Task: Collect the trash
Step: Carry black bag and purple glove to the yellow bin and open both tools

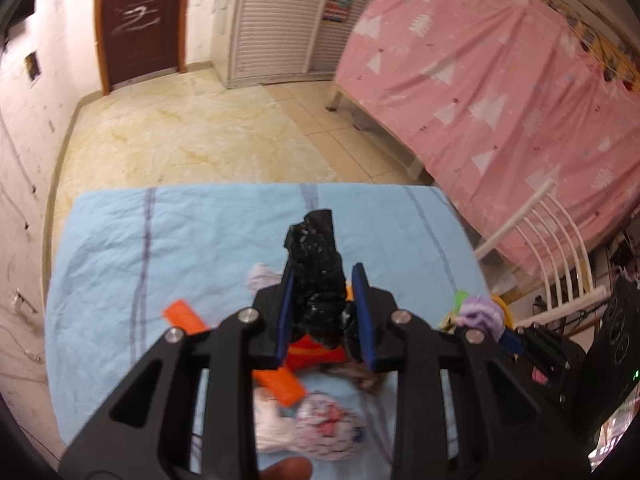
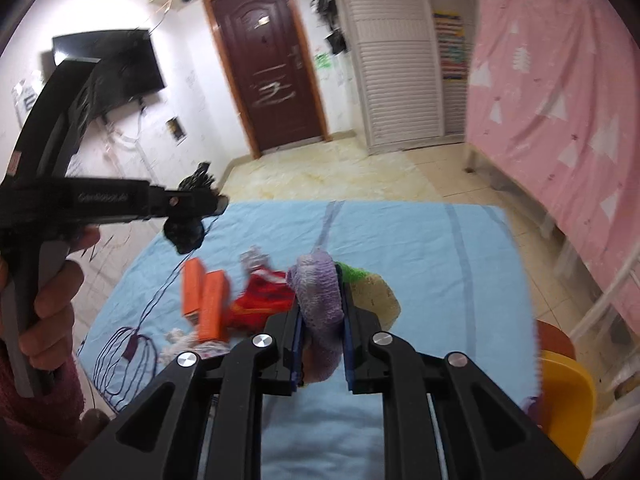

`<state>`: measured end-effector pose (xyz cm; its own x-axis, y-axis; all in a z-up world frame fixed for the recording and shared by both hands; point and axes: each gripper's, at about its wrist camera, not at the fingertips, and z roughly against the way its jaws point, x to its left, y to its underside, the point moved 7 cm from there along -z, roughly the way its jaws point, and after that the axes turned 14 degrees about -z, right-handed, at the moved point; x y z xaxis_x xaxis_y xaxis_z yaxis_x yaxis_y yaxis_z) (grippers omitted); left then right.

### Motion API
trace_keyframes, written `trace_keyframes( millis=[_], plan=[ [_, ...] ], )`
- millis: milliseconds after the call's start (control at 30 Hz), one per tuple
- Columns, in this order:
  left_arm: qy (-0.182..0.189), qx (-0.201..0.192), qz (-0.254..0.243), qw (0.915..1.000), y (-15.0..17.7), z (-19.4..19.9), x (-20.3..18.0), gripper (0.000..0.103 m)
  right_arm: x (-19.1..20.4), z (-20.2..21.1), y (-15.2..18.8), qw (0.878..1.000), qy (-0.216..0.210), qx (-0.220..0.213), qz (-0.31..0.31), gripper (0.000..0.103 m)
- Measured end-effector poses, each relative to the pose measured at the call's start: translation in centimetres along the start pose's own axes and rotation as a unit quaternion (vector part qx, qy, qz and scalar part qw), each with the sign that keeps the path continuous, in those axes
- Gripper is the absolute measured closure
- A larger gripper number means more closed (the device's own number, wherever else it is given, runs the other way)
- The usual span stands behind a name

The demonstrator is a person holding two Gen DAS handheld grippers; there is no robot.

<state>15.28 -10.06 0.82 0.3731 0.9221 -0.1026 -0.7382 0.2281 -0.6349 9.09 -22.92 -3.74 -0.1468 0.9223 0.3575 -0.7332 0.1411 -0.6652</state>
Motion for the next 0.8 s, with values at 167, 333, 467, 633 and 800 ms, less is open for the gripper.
trace_keyframes(
  millis=[167, 333, 467, 633, 800],
  plan=[
    [0.050, 0.012, -0.020, 0.9985, -1.2, -1.3, -4.9, 0.077, -5.3, 3.2, -0.6, 0.998, 0.032, -0.034, -0.038, 0.093],
    [0.090, 0.031, -0.054, 0.9940, -1.9, -3.2, -10.9, 0.077, -11.6, 6.3, -0.3, 0.992, 0.082, -0.057, -0.073, 0.093],
    [0.117, 0.047, -0.083, 0.9885, -2.2, -4.9, -15.9, 0.077, -16.4, 7.7, 0.8, 0.987, 0.101, -0.064, -0.111, 0.093],
    [0.141, 0.067, -0.119, 0.9805, -2.6, -7.7, -22.6, 0.077, -21.1, 7.8, 2.5, 0.982, 0.108, -0.051, -0.144, 0.093],
    [0.146, 0.093, -0.152, 0.9732, -2.3, -10.4, -27.4, 0.076, -23.5, 6.9, 3.9, 0.980, 0.117, -0.038, -0.158, 0.092]
  ],
)
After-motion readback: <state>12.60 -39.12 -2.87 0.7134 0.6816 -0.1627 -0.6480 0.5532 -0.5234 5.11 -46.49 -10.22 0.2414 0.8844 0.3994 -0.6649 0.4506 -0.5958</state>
